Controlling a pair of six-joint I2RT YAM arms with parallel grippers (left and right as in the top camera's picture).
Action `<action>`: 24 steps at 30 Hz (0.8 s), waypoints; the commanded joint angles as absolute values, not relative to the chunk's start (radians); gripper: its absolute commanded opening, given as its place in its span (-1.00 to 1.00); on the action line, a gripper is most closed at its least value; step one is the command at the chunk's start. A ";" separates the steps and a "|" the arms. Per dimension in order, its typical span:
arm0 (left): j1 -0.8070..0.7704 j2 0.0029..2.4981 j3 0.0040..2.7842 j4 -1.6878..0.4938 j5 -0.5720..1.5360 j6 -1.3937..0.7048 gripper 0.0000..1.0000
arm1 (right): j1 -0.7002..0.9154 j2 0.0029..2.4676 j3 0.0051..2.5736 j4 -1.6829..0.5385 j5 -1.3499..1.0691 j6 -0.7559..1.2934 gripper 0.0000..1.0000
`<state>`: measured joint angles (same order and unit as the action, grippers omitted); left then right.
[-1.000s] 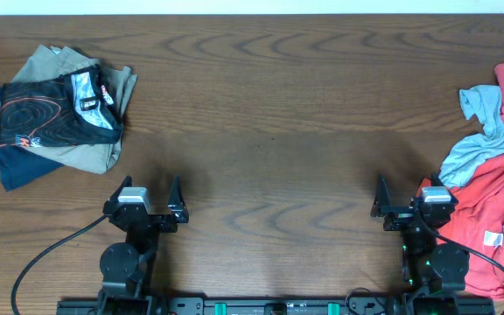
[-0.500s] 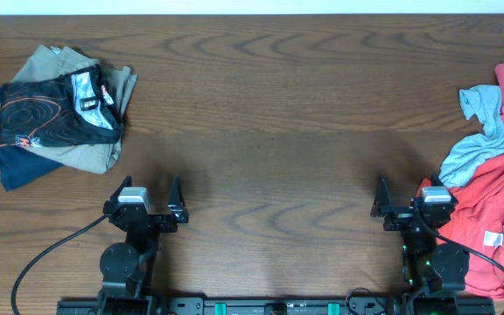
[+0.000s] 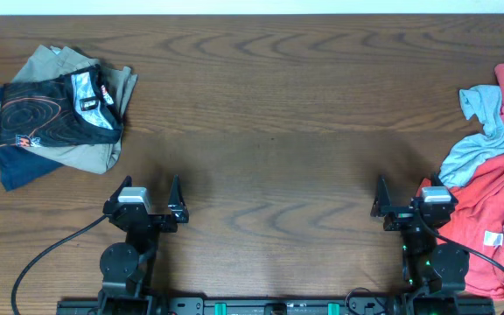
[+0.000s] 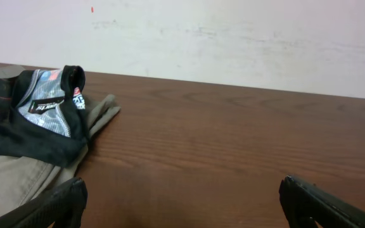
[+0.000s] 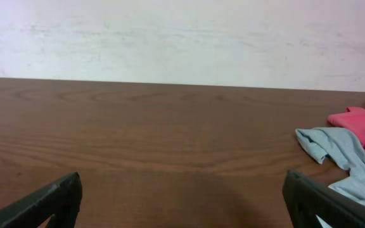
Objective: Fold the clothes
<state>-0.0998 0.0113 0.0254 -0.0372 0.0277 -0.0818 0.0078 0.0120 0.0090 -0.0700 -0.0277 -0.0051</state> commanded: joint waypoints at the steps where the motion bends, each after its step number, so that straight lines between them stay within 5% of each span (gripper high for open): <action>1: -0.095 0.012 0.004 -0.069 0.033 -0.091 0.96 | 0.007 0.007 0.006 -0.072 -0.034 -0.013 0.98; 24: -0.095 0.012 0.004 -0.069 0.033 -0.091 0.96 | 0.023 0.007 0.006 -0.072 -0.034 -0.013 0.98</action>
